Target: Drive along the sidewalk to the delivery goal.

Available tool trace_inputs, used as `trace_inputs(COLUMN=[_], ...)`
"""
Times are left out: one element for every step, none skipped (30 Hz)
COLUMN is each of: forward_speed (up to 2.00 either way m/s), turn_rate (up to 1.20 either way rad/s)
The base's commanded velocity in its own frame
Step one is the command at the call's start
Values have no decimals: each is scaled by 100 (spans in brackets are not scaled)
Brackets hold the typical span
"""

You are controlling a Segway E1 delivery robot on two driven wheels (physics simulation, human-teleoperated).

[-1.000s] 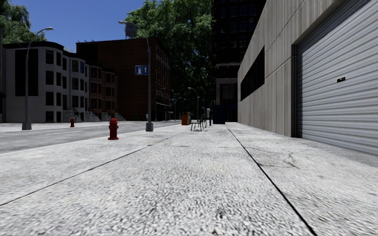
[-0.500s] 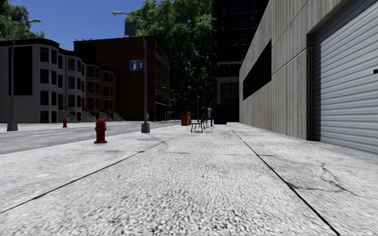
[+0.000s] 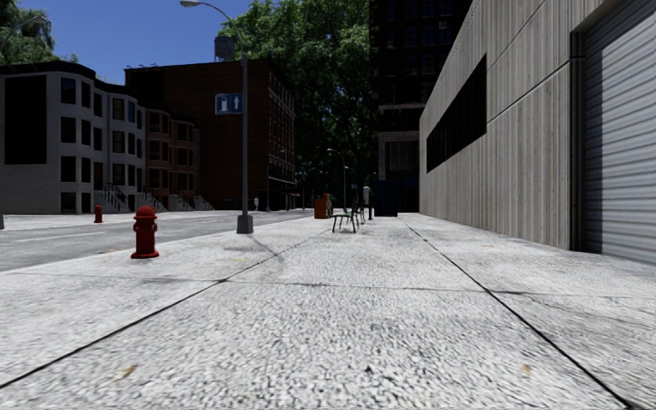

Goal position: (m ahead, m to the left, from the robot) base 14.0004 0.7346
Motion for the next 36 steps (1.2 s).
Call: trace_inputs(forward_speed=[200,200,200,200,200,200,200,200,200,200,200,200,200,200,200,200,200,200,200,200,200,200,200,200,200,200,200,200,200,200,200,200,200,200,200,200], turn_rate=[19,19,20,24,24,26,26,26,26,27,27,30,30,32,33,33,33,33,33,33,33,33,33,33,33,33,33,33,33,33,33,33,33,33,33,33])
